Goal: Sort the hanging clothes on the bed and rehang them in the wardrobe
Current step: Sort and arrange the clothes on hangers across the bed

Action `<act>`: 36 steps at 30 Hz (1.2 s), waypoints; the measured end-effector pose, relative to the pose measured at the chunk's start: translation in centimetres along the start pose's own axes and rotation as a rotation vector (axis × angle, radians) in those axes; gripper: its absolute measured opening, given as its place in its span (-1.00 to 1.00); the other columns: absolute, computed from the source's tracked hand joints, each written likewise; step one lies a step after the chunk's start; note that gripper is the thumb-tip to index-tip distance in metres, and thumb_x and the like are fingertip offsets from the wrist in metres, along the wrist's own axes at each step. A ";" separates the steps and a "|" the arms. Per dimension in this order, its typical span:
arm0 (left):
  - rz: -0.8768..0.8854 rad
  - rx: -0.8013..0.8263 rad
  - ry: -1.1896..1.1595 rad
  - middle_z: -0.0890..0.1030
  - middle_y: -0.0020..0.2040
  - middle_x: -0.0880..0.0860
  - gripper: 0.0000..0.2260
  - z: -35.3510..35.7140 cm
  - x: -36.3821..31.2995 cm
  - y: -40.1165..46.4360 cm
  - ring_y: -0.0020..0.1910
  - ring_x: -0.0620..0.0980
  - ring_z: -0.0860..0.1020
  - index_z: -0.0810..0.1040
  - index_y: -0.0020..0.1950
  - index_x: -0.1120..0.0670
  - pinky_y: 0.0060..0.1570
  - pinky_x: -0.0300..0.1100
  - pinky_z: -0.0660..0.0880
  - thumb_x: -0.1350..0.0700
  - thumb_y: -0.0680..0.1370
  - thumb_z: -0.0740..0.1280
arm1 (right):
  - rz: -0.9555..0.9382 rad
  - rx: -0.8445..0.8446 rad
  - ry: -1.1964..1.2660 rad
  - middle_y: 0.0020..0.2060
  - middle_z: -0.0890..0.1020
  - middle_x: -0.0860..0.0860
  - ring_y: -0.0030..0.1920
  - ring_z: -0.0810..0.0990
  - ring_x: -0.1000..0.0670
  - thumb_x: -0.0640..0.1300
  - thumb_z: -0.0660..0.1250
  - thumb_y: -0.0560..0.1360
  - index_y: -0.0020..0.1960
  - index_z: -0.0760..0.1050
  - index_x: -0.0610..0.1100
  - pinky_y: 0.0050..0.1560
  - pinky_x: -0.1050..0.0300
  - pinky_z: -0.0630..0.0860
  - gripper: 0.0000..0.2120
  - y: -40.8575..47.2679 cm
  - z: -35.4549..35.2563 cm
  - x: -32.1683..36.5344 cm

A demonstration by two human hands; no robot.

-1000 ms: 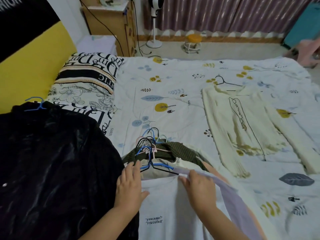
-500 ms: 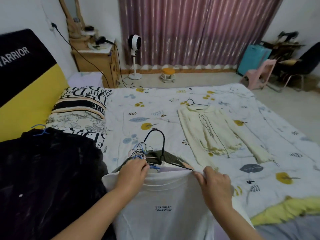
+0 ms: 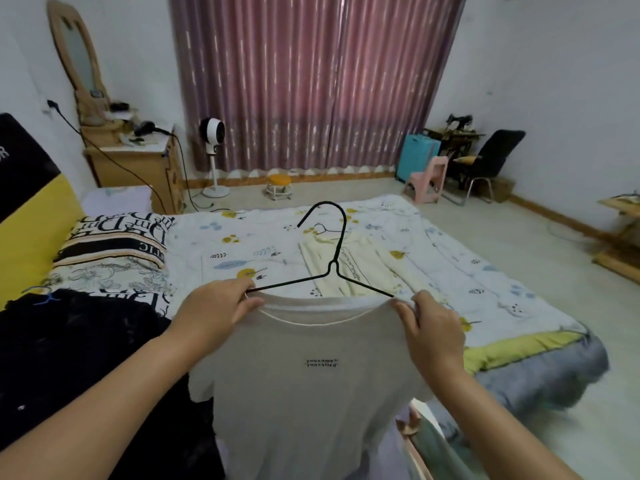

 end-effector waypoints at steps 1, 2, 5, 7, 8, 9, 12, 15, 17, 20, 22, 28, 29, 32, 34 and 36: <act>0.006 0.000 -0.007 0.62 -0.08 0.07 -0.75 -0.9 -0.9 0.1 -0.05 0.12 0.56 0.50 0.10 0.11 -0.21 -0.14 0.33 -0.04 0.55 0.26 | 0.008 0.002 0.002 -0.56 0.27 0.05 -0.52 0.27 -0.12 0.00 0.32 0.49 -0.35 0.23 -0.10 -0.27 0.05 0.28 -0.63 0.1 -1.1 -0.1; 0.021 -0.012 -0.018 0.61 -0.13 0.06 -0.80 -1.8 -1.8 0.1 -0.11 0.13 0.55 0.51 0.06 0.08 -0.25 -0.15 0.33 -0.01 0.54 0.28 | 0.018 -0.005 0.008 -0.56 0.26 0.07 -0.51 0.31 -0.16 0.03 0.29 0.49 -0.34 0.23 -0.11 -0.24 0.03 0.30 -0.64 0.2 -2.2 -0.3; 0.111 0.000 -0.014 0.40 -0.39 -0.12 -0.75 -3.2 -4.4 0.4 -0.36 0.00 0.40 0.31 -0.31 -0.07 -0.39 -0.30 0.23 0.01 0.52 0.30 | 0.018 -0.050 0.029 -0.54 0.23 0.15 -0.48 0.28 -0.12 -0.02 0.31 0.51 -0.33 0.23 -0.11 -0.19 0.00 0.29 -0.64 0.4 -5.8 -0.8; 0.147 -0.013 -0.012 0.33 -0.44 -0.16 -0.63 -3.8 -6.3 0.9 -0.44 -0.16 0.32 0.18 -0.37 -0.11 -0.42 -0.32 0.18 0.05 0.52 0.32 | 0.018 -0.075 0.029 -0.52 0.24 0.14 -0.46 0.30 -0.12 -0.04 0.33 0.51 -0.32 0.25 -0.11 -0.18 -0.01 0.29 -0.66 0.6 -7.9 -1.2; 0.152 -0.034 -0.030 0.33 -0.45 -0.17 -0.61 -4.2 -7.3 1.0 -0.44 -0.21 0.31 0.17 -0.37 -0.12 -0.43 -0.32 0.17 0.06 0.52 0.33 | 0.023 -0.088 0.028 -0.52 0.26 0.13 -0.45 0.33 -0.13 -0.02 0.32 0.50 -0.31 0.28 -0.11 -0.17 0.01 0.28 -0.68 0.7 -8.9 -1.5; 0.147 -0.065 -0.048 0.33 -0.46 -0.17 -0.61 -4.4 -8.2 1.1 -0.45 -0.22 0.32 0.18 -0.37 -0.12 -0.43 -0.32 0.17 0.07 0.52 0.34 | 0.025 -0.102 0.027 -0.50 0.30 0.12 -0.44 0.36 -0.14 0.00 0.31 0.48 -0.30 0.32 -0.12 -0.16 0.02 0.27 -0.71 0.8 -9.9 -1.9; 0.133 -0.170 -0.076 0.33 -0.51 -0.15 -0.69 -4.9 -11.4 1.3 -0.50 -0.18 0.31 0.33 -0.37 -0.01 -0.49 -0.30 0.18 -0.02 0.53 0.31 | 0.052 -0.123 -0.010 -0.40 0.45 0.02 -0.32 0.51 -0.22 -0.06 0.39 0.47 -0.17 0.44 -0.19 -0.12 0.01 0.26 -0.79 1.2 -12.6 -3.7; 0.173 -0.268 -0.065 0.39 -0.55 -0.07 -0.61 -4.5 -15.3 1.4 -0.56 -0.05 0.33 0.42 -0.36 0.12 -0.51 -0.34 0.18 -0.17 0.48 0.17 | 0.078 -0.100 -0.054 -0.19 0.58 -0.07 -0.09 0.55 -0.21 -0.08 0.39 0.47 0.02 0.50 -0.19 -0.03 0.03 0.22 -0.78 1.2 -14.8 -6.2; 0.196 -0.305 -0.081 0.43 -0.55 -0.03 -0.60 -3.6 -18.0 1.4 -0.56 0.01 0.37 0.41 -0.37 0.10 -0.52 -0.35 0.18 -0.18 0.47 0.12 | 0.038 -0.118 -0.082 -0.09 0.62 -0.10 -0.04 0.56 -0.19 -0.02 0.34 0.49 0.05 0.53 -0.19 0.01 -0.02 0.30 -0.74 1.1 -16.4 -8.0; 0.181 -0.319 -0.110 0.32 -0.56 -0.10 -0.68 -1.6 -21.6 1.7 -0.55 -0.01 0.33 0.33 -0.39 0.03 -0.51 -0.37 0.14 -0.13 0.46 0.23 | 0.016 -0.127 -0.042 -0.15 0.63 -0.09 -0.12 0.57 -0.18 0.09 0.07 0.50 -0.03 0.56 -0.18 -0.07 -0.02 0.35 -0.58 1.0 -18.7 -11.5; 0.176 -0.299 -0.103 0.21 -0.57 -0.13 -0.71 0.0 -24.2 2.0 -0.56 -0.04 0.29 0.25 -0.38 -0.03 -0.53 -0.39 0.08 -0.07 0.45 0.27 | 0.034 -0.123 -0.011 -0.17 0.64 -0.10 -0.16 0.57 -0.19 0.10 -0.02 0.50 -0.05 0.56 -0.18 -0.09 -0.06 0.41 -0.53 1.1 -20.0 -14.3; 0.143 -0.247 -0.139 0.20 -0.57 -0.14 -0.69 4.5 -30.1 3.9 -0.52 -0.02 0.31 0.30 -0.36 -0.02 -0.51 -0.35 0.08 -0.01 0.49 0.36 | 0.132 -0.122 -0.123 -0.26 0.57 -0.11 -0.23 0.51 -0.21 -0.14 0.21 0.54 -0.15 0.45 -0.16 -0.19 -0.06 0.41 -0.86 2.4 -22.6 -22.7; 0.136 -0.245 -0.163 0.23 -0.56 -0.14 -0.70 5.2 -30.9 4.3 -0.50 -0.01 0.32 0.31 -0.35 -0.01 -0.50 -0.33 0.11 0.01 0.49 0.38 | 0.144 -0.120 -0.139 -0.26 0.57 -0.12 -0.21 0.51 -0.22 -0.19 0.23 0.54 -0.15 0.45 -0.17 -0.18 -0.06 0.39 -0.89 2.8 -23.0 -23.7; 0.136 -0.201 -0.201 0.30 -0.53 -0.11 -0.71 6.8 -33.0 6.0 -0.47 -0.04 0.32 0.33 -0.33 0.01 -0.48 -0.29 0.17 -0.08 0.50 0.30 | 0.176 -0.113 -0.175 -0.20 0.58 -0.14 -0.15 0.50 -0.24 -0.21 0.22 0.54 -0.11 0.46 -0.21 -0.13 -0.07 0.37 -0.90 4.3 -24.0 -25.7; 0.147 -0.102 -0.222 0.36 -0.49 -0.07 -0.69 8.5 -34.1 7.6 -0.45 -0.07 0.35 0.32 -0.33 0.02 -0.44 -0.21 0.22 -0.09 0.54 0.26 | 0.195 -0.115 -0.198 -0.19 0.57 -0.12 -0.13 0.49 -0.22 -0.20 0.19 0.56 -0.10 0.46 -0.19 -0.12 -0.05 0.36 -0.89 5.5 -24.3 -27.0; 0.138 0.036 -0.249 0.46 -0.41 -0.03 -0.72 10.5 -34.8 9.8 -0.36 -0.04 0.43 0.41 -0.28 0.06 -0.35 -0.16 0.30 -0.06 0.57 0.23 | 0.203 -0.138 -0.214 -0.20 0.57 -0.11 -0.15 0.49 -0.22 -0.20 0.20 0.56 -0.11 0.46 -0.18 -0.12 -0.04 0.36 -0.89 6.7 -24.2 -28.6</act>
Point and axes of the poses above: each hand's wrist, its own y-axis towards the middle knuckle, its own z-axis out of the palm, x = y × z, the point moved 9 cm from there along y, towards the middle knuckle
